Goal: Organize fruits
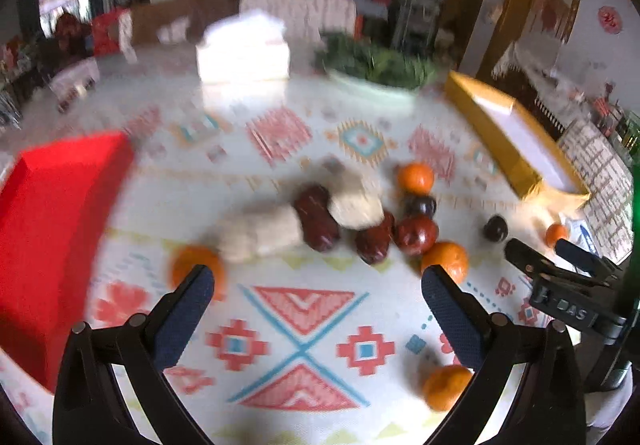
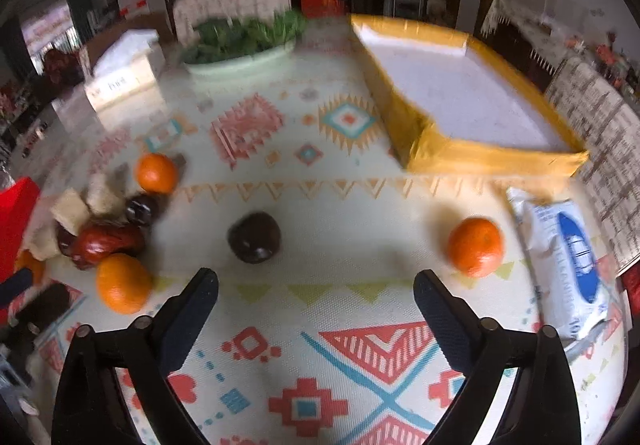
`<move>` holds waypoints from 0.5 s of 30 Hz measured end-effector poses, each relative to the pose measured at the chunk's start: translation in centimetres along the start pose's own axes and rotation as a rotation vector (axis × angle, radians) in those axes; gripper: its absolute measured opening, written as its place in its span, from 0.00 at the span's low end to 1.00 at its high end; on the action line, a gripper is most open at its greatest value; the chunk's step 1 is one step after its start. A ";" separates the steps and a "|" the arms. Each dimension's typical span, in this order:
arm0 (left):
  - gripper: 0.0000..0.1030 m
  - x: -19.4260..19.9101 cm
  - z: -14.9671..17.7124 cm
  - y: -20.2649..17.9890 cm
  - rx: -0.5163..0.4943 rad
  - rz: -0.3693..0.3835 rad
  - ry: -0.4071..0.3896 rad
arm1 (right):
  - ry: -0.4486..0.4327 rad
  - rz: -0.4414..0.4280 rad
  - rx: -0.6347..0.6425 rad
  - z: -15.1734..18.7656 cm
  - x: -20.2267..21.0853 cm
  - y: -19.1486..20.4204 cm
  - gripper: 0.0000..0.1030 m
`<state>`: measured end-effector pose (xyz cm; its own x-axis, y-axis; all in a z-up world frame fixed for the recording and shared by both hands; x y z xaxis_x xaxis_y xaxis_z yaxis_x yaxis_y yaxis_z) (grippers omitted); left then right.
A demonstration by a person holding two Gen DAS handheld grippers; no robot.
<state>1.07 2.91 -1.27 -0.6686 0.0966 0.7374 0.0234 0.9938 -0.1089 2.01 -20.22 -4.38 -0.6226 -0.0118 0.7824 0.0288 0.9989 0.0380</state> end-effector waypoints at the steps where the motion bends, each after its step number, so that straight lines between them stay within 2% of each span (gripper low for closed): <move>1: 1.00 1.2 -0.3 0.4 -0.010 -0.016 -0.041 | -0.035 -0.012 0.003 -0.1 1.1 0.3 0.96; 5: 1.00 4.6 -0.3 1.7 0.003 -0.029 -0.170 | -0.218 -0.038 0.012 -0.7 6.0 1.3 0.97; 7: 1.00 5.3 0.0 2.4 0.048 -0.009 -0.169 | -0.331 -0.045 -0.004 -0.5 8.7 1.5 0.97; 8: 1.00 5.0 0.5 2.6 0.077 0.015 -0.128 | -0.357 -0.066 -0.012 -0.5 9.3 1.6 0.99; 10: 1.00 4.6 1.4 2.5 0.094 0.045 -0.072 | -0.356 -0.137 -0.040 -0.1 10.0 2.0 1.00; 12: 1.00 5.2 2.1 2.7 0.078 0.022 -0.069 | -0.322 -0.190 -0.047 0.4 10.0 2.6 1.00; 15: 1.00 6.7 2.4 2.5 0.034 0.010 -0.090 | -0.389 -0.130 -0.015 0.9 12.0 2.8 1.00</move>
<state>-5.10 5.89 1.80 -0.7324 0.0997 0.6736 0.0063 0.9902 -0.1396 -6.06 -17.53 4.58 -0.8710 -0.1162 0.4773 -0.0596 0.9894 0.1323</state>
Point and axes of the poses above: each gripper's, at about its wrist camera, not at the fingertips, and x roughly against the way its jaws point, y to its left, z to its underside, the point moved 8 cm from there along -x, roughly the way its jaws point, and after that the axes turned 1 degree about y, right-handed, at the moved point
